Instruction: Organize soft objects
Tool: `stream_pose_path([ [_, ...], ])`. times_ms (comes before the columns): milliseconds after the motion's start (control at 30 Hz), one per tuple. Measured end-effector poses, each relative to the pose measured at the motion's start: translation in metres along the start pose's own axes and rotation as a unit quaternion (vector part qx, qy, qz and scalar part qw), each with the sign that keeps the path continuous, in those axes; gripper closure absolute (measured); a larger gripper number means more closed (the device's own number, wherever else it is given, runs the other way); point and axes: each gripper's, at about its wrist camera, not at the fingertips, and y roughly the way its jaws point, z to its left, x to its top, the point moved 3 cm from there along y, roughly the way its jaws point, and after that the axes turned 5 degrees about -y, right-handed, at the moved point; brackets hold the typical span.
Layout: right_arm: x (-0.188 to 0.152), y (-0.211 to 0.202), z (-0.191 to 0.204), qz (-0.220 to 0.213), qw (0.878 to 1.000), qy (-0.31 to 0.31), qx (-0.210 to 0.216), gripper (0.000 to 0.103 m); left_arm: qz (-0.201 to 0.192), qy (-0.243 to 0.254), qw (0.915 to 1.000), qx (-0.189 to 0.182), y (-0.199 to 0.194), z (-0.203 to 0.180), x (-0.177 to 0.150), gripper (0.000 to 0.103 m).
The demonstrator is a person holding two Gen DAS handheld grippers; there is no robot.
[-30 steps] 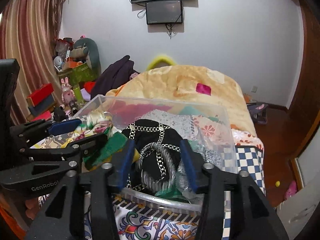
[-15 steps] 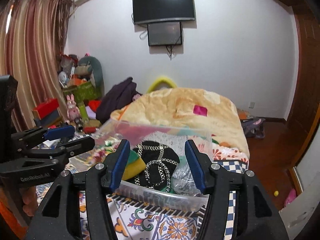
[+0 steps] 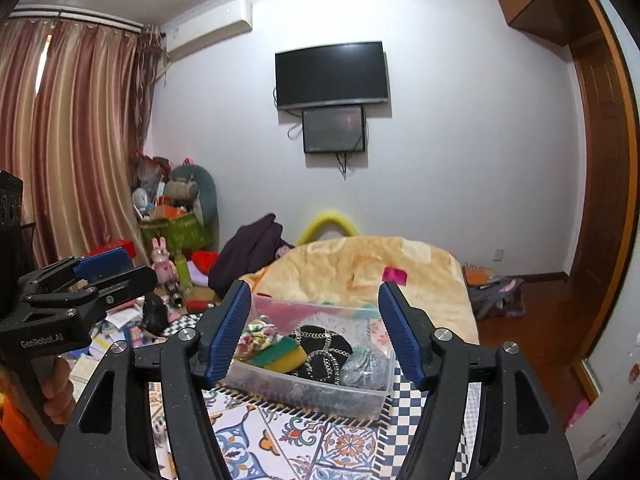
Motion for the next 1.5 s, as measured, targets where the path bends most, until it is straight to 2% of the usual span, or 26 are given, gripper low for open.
stream_pose_path([
  [133, 0.003, -0.011, 0.004, -0.014, 1.000, -0.001, -0.001, 0.028, -0.015, -0.001, 0.9999, -0.001, -0.015, -0.003, 0.003, 0.011],
  [200, 0.004, -0.014, 0.007, -0.021, 1.000, -0.004, -0.003, 0.021, -0.017, -0.004, 0.9998, -0.004, -0.019, -0.003, 0.002, 0.004],
  [333, 0.004, -0.012, 0.010, -0.023, 1.000, -0.009, -0.004, 0.020, -0.021, -0.003, 0.9998, -0.003, -0.024, -0.006, 0.001, 0.002],
  [433, 0.002, -0.013, 0.011, -0.023, 1.000, -0.007, -0.004, 0.013, -0.022, -0.004, 0.9997, -0.005, -0.026, -0.008, 0.000, 0.001],
  [1500, 0.000, -0.025, 0.012, -0.033, 0.999, -0.003, 0.001, 0.011, -0.027, -0.007, 0.9996, -0.008, -0.028, -0.010, 0.004, 0.000],
])
